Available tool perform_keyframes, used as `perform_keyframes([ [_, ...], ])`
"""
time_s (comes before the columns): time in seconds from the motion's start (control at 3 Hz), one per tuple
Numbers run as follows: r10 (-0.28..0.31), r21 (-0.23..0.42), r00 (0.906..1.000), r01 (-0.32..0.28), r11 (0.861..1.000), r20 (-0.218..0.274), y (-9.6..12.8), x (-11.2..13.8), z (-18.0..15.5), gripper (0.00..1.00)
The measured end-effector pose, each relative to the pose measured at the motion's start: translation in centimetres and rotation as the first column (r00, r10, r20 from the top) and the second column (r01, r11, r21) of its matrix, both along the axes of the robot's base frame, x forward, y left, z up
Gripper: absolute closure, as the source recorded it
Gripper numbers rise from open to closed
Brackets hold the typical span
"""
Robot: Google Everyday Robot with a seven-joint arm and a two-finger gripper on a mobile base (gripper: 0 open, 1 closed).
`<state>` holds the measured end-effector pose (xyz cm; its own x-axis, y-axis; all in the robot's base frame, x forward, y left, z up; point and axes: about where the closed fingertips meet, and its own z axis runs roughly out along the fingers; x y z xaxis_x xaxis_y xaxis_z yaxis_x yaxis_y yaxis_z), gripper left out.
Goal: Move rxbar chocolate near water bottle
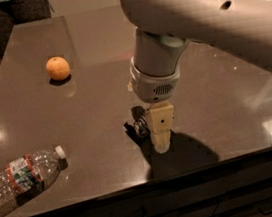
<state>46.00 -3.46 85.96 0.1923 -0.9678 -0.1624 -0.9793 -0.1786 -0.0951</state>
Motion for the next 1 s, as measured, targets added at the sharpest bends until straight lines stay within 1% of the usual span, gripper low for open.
perform_keyframes([
  [0.33,0.011,-0.019,0.9998,-0.011,1.0,-0.019,0.7,-0.1,-1.2,0.0],
  [0.67,0.014,-0.045,0.9991,-0.016,0.999,-0.039,0.9,-0.2,-2.2,0.14],
  [1.0,0.011,-0.061,0.9986,-0.014,0.998,-0.051,0.9,0.1,-2.5,0.37],
])
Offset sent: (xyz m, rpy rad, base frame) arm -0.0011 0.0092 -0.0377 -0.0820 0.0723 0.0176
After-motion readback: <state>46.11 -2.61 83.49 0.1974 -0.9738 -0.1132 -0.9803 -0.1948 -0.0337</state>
